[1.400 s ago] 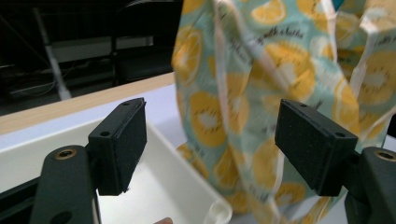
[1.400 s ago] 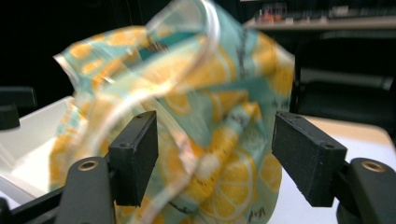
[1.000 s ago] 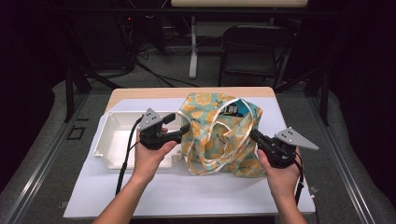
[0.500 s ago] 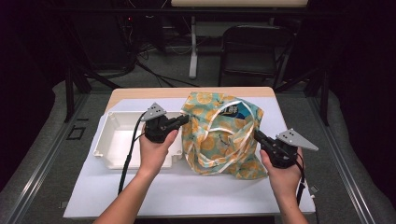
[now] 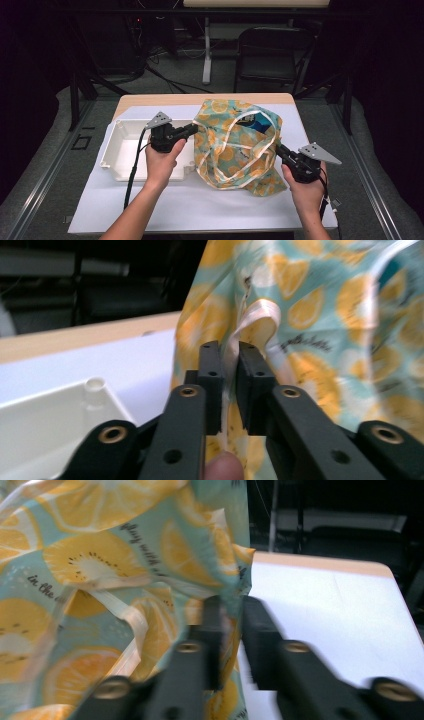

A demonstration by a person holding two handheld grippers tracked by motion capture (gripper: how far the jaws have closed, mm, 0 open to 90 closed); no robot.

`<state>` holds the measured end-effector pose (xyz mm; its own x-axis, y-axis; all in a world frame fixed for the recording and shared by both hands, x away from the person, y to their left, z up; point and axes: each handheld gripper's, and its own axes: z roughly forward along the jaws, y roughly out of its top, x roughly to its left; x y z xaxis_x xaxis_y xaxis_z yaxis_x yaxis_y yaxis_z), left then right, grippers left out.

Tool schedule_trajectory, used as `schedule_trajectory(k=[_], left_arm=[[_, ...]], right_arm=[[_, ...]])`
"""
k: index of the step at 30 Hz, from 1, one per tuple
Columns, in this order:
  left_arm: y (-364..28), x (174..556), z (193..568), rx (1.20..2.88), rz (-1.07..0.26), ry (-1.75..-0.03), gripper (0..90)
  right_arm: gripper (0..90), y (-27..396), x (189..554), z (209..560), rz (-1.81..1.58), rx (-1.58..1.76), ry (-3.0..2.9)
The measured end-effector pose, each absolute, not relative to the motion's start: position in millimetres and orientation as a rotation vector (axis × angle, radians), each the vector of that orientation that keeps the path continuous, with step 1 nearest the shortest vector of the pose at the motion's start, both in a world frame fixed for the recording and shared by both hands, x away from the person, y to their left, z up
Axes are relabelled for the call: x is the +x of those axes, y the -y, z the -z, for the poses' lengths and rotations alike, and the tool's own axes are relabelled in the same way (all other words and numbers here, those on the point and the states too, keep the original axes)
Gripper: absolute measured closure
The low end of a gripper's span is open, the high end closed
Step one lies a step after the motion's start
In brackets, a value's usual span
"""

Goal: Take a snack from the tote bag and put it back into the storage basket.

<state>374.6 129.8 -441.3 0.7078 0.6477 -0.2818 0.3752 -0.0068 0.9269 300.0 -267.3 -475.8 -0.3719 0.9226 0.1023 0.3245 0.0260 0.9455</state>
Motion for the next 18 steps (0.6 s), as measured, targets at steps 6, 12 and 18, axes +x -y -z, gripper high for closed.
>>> schedule_trajectory(k=[6,12,18], left_arm=[[-127,367,432,1.652,-0.37,-0.845,59.9],[-122,353,424,1.655,-0.419,-0.823,56.9],[-119,358,422,1.666,-0.402,-0.813,52.7]], right_arm=[[56.9,273,272,455,-1.446,1.187,-1.675],[55.2,269,250,442,-1.412,1.112,-1.662],[52.5,255,243,438,-1.542,1.069,-1.724]])
